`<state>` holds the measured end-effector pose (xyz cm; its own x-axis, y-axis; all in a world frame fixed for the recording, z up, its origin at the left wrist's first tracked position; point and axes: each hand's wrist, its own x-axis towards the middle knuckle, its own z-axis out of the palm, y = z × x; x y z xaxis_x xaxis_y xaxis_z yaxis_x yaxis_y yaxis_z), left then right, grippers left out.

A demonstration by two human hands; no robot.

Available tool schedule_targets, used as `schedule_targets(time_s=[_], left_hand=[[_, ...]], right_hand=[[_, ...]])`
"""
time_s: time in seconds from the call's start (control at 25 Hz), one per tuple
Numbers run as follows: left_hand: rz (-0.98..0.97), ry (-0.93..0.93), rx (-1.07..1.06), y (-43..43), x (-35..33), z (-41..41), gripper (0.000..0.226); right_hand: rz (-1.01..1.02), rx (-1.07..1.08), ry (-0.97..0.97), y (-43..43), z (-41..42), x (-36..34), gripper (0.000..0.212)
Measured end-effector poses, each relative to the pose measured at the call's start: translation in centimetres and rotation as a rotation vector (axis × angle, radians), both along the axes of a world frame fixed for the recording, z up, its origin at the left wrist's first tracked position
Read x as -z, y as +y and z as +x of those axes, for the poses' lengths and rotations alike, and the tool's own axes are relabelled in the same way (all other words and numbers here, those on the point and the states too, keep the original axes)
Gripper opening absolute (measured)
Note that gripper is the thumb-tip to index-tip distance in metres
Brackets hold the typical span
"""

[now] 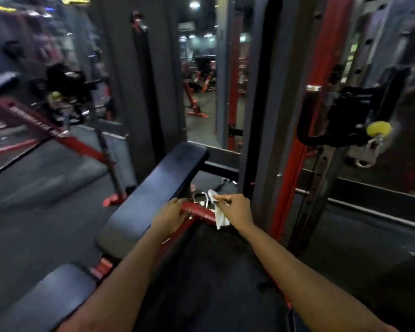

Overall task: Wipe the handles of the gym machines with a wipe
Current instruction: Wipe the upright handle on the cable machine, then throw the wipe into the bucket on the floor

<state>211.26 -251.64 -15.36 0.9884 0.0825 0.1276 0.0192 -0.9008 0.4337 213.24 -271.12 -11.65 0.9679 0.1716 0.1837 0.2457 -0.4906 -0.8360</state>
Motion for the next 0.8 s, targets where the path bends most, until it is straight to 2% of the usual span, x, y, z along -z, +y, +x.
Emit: schedule_targets(time_s=[0.16,0.36,0.48,0.68,0.8], left_hand=[[0.066,0.091,-0.288,6.3,0.6,-10.9,0.050],[0.098,0.147,-0.653,15.5,1.3,-28.2,0.052],[0.093,0.172,-0.868,19.5,0.8,-39.5,0.051],[0.094,0.253,-1.212,24.6,-0.1,-63.0,0.053],[0.060,0.258,-1.392,25.9,-0.8,-76.0,0.054]], right_hand=[[-0.131,-0.292,-0.039,7.9,-5.8,0.8,0.022],[-0.159,-0.677,-0.136,20.1,-17.6,0.2,0.019],[-0.141,-0.860,-0.131,27.1,-25.6,0.2,0.018],[-0.096,-1.239,-0.133,38.2,-45.3,-0.2,0.019],[-0.076,-1.393,-0.160,43.2,-57.1,-0.9,0.021]])
